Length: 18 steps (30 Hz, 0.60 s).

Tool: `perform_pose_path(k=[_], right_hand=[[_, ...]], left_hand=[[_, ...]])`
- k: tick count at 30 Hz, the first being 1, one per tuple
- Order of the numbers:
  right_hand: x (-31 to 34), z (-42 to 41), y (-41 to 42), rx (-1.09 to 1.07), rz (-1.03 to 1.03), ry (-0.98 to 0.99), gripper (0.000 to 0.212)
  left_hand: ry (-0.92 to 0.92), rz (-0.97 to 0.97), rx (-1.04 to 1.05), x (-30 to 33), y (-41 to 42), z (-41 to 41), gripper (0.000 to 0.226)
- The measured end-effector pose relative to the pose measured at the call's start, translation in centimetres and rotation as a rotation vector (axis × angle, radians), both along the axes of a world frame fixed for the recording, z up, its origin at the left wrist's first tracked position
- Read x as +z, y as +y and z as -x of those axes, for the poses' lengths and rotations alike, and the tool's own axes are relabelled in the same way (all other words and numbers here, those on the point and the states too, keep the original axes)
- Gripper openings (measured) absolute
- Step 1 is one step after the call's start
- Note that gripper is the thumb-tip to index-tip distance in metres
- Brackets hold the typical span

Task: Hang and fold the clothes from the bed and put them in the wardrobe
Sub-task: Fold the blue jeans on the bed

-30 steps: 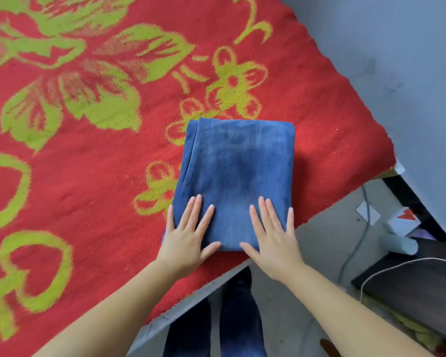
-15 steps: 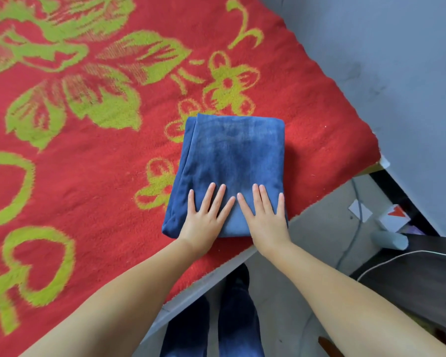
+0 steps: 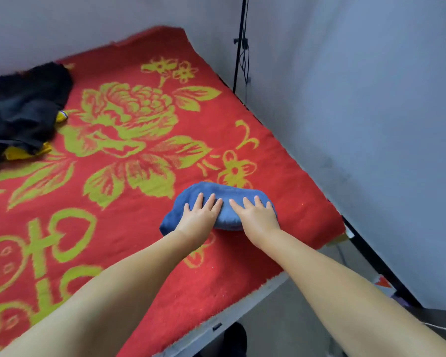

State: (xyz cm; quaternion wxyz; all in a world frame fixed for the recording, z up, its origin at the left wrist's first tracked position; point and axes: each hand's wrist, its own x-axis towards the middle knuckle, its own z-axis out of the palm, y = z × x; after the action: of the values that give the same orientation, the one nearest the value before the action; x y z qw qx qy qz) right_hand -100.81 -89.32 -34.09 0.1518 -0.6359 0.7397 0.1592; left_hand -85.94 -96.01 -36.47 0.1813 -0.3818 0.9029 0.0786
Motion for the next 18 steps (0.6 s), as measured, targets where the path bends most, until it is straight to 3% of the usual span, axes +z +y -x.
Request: perform_pose_path(k=[9,18], right_hand=[[9.5,-12.1,-4.8,0.391,0.076,-0.012,0.079],[15.3,-30.4,0.6,1.041,0.262,-0.008,0.069]], left_hand=[[-0.012,0.076,0.399,10.6,1.2,-13.5,0.077],[-0.058,0.216,0.995,16.6,16.2,-29.1,0.070]])
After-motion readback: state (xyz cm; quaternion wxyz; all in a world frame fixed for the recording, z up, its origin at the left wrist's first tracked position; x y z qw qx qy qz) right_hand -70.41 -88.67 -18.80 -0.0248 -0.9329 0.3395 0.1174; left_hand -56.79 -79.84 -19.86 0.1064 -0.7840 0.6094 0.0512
